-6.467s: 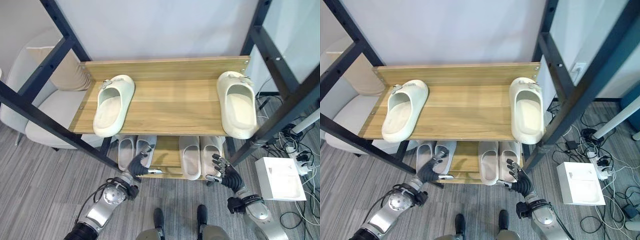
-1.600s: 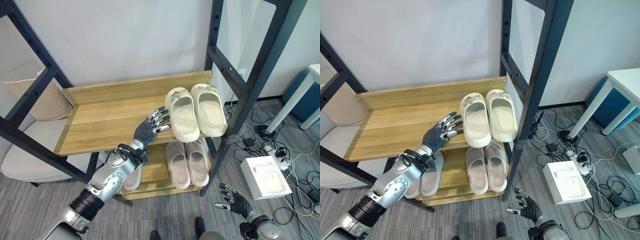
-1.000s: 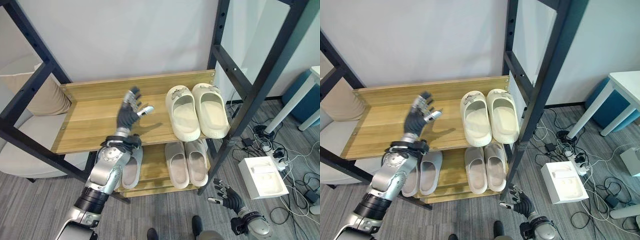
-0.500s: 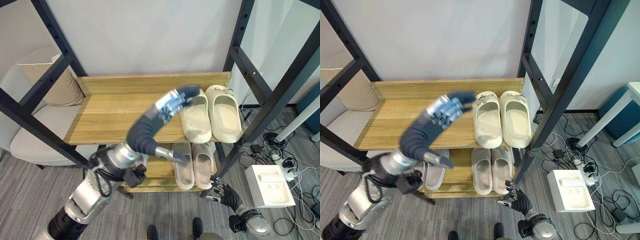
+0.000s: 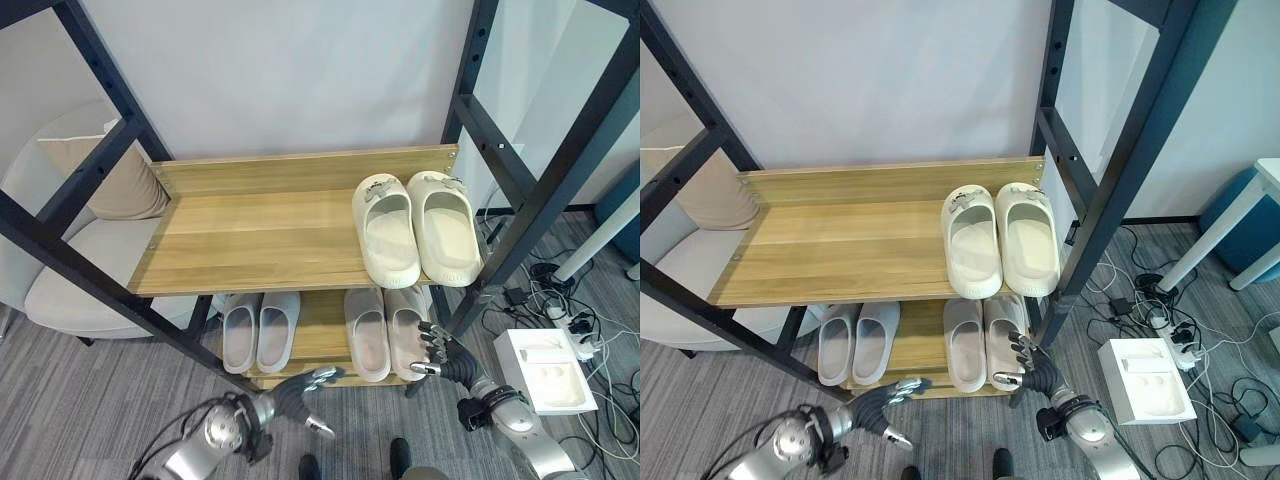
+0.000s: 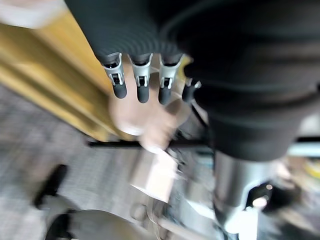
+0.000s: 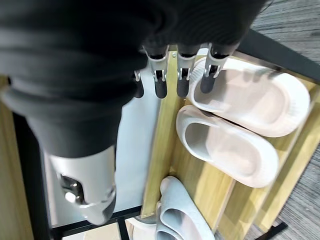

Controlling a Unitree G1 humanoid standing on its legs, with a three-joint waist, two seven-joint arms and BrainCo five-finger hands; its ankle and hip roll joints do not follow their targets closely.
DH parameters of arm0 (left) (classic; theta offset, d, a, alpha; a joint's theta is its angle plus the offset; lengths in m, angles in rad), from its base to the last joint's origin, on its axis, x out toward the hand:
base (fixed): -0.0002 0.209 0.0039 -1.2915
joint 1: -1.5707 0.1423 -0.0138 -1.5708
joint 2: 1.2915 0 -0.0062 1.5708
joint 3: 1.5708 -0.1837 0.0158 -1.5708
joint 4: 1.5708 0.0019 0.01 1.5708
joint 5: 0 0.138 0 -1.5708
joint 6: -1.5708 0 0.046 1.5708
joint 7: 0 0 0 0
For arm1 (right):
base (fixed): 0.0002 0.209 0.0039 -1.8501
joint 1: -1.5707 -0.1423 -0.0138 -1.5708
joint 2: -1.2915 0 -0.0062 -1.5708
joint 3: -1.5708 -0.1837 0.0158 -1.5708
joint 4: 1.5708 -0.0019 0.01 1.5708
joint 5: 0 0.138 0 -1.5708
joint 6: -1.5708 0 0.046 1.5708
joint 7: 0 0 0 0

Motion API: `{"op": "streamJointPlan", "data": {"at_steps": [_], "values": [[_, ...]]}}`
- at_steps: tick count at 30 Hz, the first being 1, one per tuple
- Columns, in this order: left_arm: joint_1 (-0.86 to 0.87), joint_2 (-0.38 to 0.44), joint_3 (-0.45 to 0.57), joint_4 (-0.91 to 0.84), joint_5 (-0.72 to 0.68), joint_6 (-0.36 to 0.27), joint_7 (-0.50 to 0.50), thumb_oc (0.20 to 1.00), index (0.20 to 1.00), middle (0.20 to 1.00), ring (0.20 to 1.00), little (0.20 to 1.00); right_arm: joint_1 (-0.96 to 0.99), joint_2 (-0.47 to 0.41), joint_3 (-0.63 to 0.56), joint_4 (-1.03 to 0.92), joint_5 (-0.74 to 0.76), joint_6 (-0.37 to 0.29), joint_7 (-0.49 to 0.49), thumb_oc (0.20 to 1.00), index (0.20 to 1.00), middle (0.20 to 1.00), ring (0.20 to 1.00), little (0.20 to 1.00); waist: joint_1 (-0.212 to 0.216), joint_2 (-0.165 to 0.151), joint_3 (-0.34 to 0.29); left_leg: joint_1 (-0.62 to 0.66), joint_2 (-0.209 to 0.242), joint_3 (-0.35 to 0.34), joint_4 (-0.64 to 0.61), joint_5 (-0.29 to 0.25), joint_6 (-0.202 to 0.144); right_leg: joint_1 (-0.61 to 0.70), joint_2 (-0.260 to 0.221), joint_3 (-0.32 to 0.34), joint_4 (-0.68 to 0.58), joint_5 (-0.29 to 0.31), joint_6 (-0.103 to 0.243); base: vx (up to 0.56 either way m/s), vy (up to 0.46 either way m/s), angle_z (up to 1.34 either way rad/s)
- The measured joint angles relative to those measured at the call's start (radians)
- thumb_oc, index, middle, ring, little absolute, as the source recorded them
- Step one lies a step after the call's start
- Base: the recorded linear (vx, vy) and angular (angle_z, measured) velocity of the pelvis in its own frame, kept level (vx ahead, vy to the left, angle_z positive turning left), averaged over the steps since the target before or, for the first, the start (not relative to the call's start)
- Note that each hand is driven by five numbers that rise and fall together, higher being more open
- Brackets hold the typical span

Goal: Arrange the slippers neatly on the shoe rack.

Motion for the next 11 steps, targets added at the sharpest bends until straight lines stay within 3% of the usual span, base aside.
{"op": "streamJointPlan", "data": {"at_steps": [1, 2, 4, 11], "values": [[0.033, -0.085, 0.085, 0.056, -0.004, 0.012, 0.082, 1.0, 1.0, 1.0, 1.0, 1.0, 0.03, 0.014, 0.0, 0.001, 0.0, 0.0, -0.012, 1.0, 1.0, 1.0, 1.0, 1.0, 0.003, -0.002, -0.001, 0.0, 0.0, -0.006, -0.001, -0.004, 0.006, 0.003, 0.0, -0.003, 0.0, -0.001, 0.0, -0.02, -0.021, 0.07], [0.052, -0.117, 0.096, 0.08, -0.034, 0.009, 0.099, 1.0, 1.0, 1.0, 1.0, 1.0, 0.033, 0.019, 0.001, 0.004, -0.001, 0.0, -0.016, 1.0, 1.0, 1.0, 1.0, 1.0, 0.011, -0.001, -0.002, -0.004, 0.0, -0.009, -0.001, -0.007, 0.009, 0.001, 0.0, -0.006, 0.0, -0.001, 0.0, -0.01, -0.021, 0.07], [0.054, -0.268, 0.229, 0.21, -0.135, 0.019, 0.179, 1.0, 1.0, 1.0, 1.0, 1.0, 0.055, 0.049, -0.017, 0.025, -0.001, 0.001, -0.039, 1.0, 1.0, 1.0, 1.0, 1.0, 0.008, -0.005, -0.005, -0.002, 0.0, -0.011, 0.0, -0.006, 0.01, 0.004, 0.0, -0.009, 0.0, -0.001, -0.001, 0.0, -0.007, 0.07], [0.015, -0.259, 0.23, 0.211, -0.317, 0.039, 0.302, 1.0, 1.0, 1.0, 1.0, 1.0, 0.056, 0.06, -0.038, 0.048, -0.019, 0.005, -0.104, 1.0, 1.0, 1.0, 1.0, 1.0, 0.014, -0.02, -0.005, -0.005, 0.003, -0.017, 0.0, -0.003, 0.01, 0.005, 0.003, -0.019, 0.0, -0.002, -0.002, 0.0, -0.002, 0.03]]}}
